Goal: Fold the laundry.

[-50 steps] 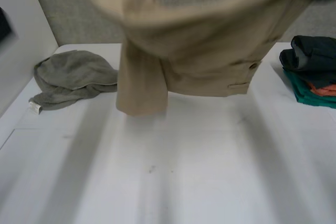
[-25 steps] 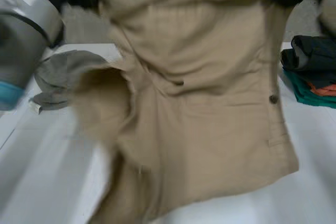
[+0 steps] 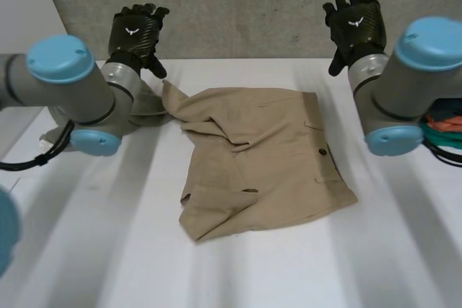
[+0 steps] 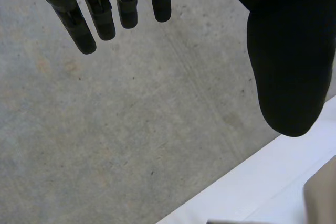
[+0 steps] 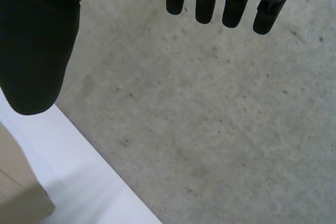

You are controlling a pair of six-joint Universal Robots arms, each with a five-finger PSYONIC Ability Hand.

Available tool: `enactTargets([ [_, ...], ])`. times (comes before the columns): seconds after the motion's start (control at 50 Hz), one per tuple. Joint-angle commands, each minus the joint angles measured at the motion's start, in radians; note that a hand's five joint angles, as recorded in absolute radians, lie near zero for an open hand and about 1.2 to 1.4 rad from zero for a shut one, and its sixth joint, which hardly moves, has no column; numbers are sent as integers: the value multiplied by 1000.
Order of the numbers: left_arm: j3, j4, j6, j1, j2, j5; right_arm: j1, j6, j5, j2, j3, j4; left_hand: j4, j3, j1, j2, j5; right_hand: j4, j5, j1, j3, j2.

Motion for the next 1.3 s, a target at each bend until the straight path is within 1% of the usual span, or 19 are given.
enactTargets([
  [0.02,-435,-22,24,-89,321,21,-12,-2,-130,-258,294,126,59,48,68,52,38,-42,-49,-52,-40,-40],
  [0.08,-568,-34,47,-154,382,54,-20,-7,-147,-300,389,184,135,124,144,128,114,-42,-49,-52,-40,-40],
  [0.2,-730,-46,106,-195,398,85,-32,-13,-173,-352,607,279,338,327,346,331,317,112,105,102,114,113],
  [0.3,-781,-54,141,-246,388,84,-35,-42,-226,-355,741,255,341,330,350,334,320,130,123,120,132,131],
  [0.38,-790,-56,138,-255,361,81,-69,-56,-260,-353,831,148,417,406,426,410,396,156,149,146,158,157],
  [0.46,-779,-56,139,-260,316,74,-69,-56,-259,-326,857,75,857,846,866,850,836,183,175,172,185,184],
  [0.48,-781,-56,143,-255,313,73,-69,-56,-257,-315,859,65,1021,1009,1029,1014,1000,191,184,181,193,193],
  [0.52,-784,-54,143,-251,312,68,-72,-56,-251,-300,860,46,1192,1180,1200,1184,1171,215,208,205,217,216],
  [0.6,-790,-54,144,-216,315,10,-74,-56,-255,-297,866,32,1192,1181,1201,1185,1171,230,223,219,232,231],
  [0.7,-808,-54,156,-165,325,-192,-72,-55,-262,-297,873,32,1192,1181,1201,1185,1171,230,223,219,232,231],
  [0.76,-843,-51,181,-134,344,-249,-71,-55,-265,-297,880,32,1192,1181,1201,1185,1171,233,225,222,235,234],
  [0.88,-917,-48,238,-58,376,-246,-63,-61,-266,-297,894,22,1192,1181,1201,1185,1171,280,272,269,281,281],
  [0.9,-923,-46,236,-48,382,-246,-62,-64,-266,-295,899,12,1056,1045,1065,1049,1035,285,278,275,287,287],
  [0.92,-932,-48,236,-39,396,-246,-62,-67,-266,-295,900,8,697,686,706,690,676,286,278,275,287,287],
  [0.98,-952,-48,236,-31,427,-248,-63,-84,-265,-294,916,-11,278,267,286,271,257,341,334,331,343,342],
  [1.0,-965,-45,236,-31,454,-248,-63,-88,-265,-295,919,-17,30,18,38,23,9,347,340,337,349,348],
  [1.02,-969,-45,236,-31,465,-248,-66,-94,-263,-295,923,-23,-28,-39,-20,-35,-49,353,346,343,355,354],
  [1.16,-1031,-36,228,-39,603,-222,-74,-136,-259,-307,952,-38,12,1,21,5,-9,409,402,398,411,410],
  [1.3,-1130,-34,239,-44,692,-130,-72,-136,-255,-310,969,-48,147,136,156,140,126,499,492,489,501,501],
])
